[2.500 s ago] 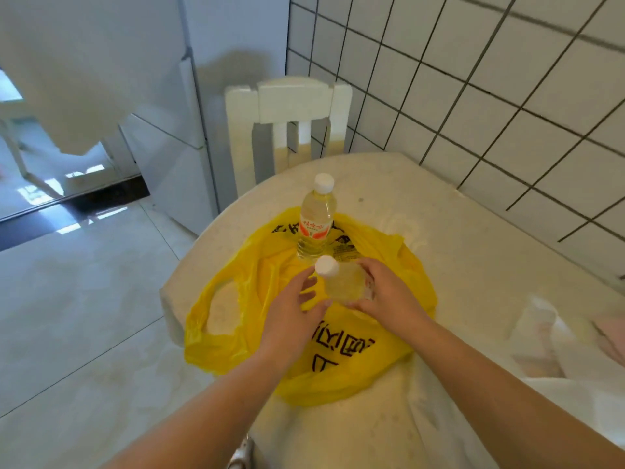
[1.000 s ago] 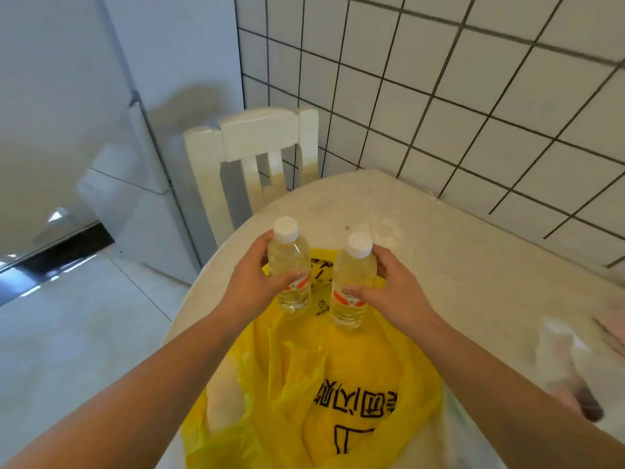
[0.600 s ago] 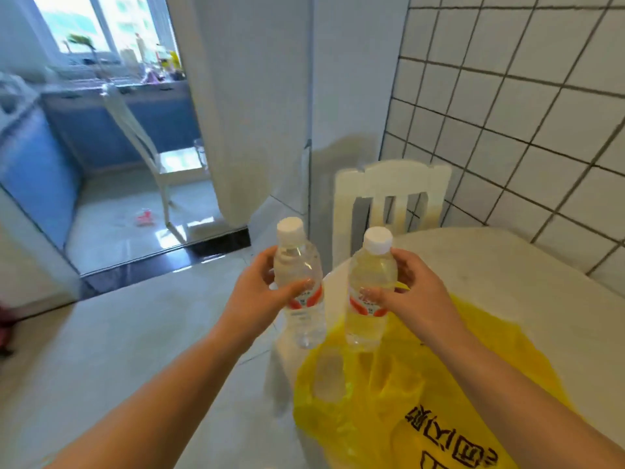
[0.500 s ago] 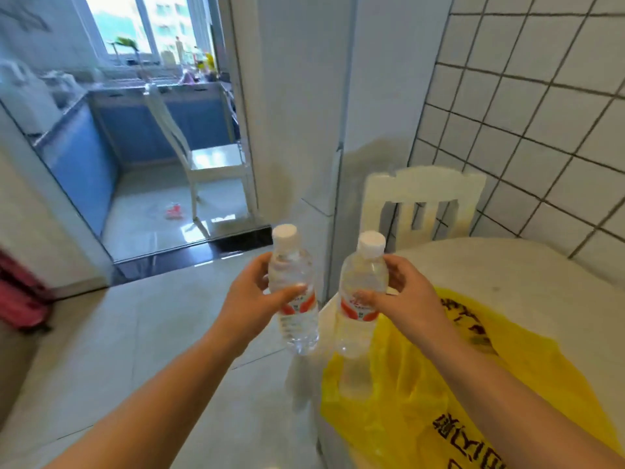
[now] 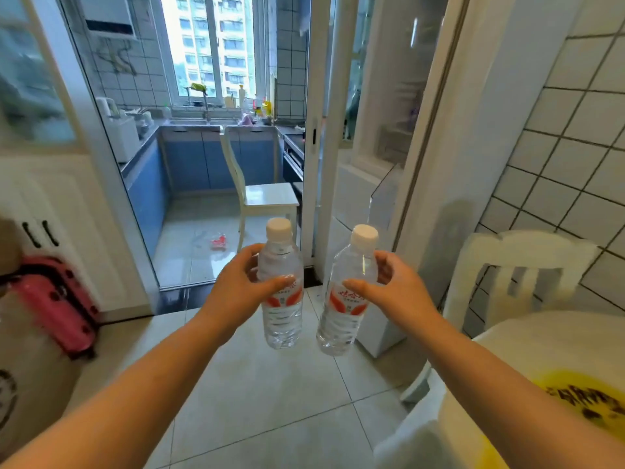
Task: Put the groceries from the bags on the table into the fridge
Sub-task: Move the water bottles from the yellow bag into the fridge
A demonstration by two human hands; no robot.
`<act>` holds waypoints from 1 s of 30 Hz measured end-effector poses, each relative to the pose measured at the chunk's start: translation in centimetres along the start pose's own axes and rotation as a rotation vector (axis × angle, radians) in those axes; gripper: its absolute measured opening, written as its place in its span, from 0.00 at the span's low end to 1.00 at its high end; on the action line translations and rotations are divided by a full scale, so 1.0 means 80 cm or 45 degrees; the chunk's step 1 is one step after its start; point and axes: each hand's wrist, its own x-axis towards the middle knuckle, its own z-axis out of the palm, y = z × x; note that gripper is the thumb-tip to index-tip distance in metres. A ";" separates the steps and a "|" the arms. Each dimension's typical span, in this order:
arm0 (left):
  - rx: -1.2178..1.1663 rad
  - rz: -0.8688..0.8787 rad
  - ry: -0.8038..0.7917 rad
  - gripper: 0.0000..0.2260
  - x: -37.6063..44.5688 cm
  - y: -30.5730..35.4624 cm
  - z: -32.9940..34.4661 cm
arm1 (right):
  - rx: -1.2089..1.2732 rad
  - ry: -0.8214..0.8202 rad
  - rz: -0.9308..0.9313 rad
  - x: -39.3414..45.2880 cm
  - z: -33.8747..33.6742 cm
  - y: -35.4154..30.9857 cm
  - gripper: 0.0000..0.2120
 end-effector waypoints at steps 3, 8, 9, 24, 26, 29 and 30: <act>0.012 0.034 -0.004 0.22 0.052 -0.003 -0.042 | 0.070 0.062 -0.003 0.048 0.038 -0.020 0.22; -0.019 0.034 -0.031 0.23 0.146 -0.013 -0.080 | 0.142 0.149 0.022 0.139 0.082 -0.031 0.22; -0.020 0.042 -0.029 0.24 0.168 -0.016 -0.083 | 0.154 0.167 0.025 0.161 0.089 -0.030 0.22; -0.092 0.119 -0.039 0.22 0.583 0.008 -0.073 | 0.309 0.473 -0.056 0.575 0.098 -0.029 0.23; -0.090 0.126 -0.071 0.22 0.635 0.013 -0.063 | 0.279 0.508 -0.047 0.619 0.088 -0.029 0.24; -0.080 0.150 -0.157 0.22 0.713 0.016 -0.038 | 0.223 0.553 -0.031 0.677 0.070 -0.022 0.22; -0.084 0.167 -0.200 0.22 0.739 0.017 -0.028 | 0.206 0.575 -0.032 0.695 0.063 -0.019 0.22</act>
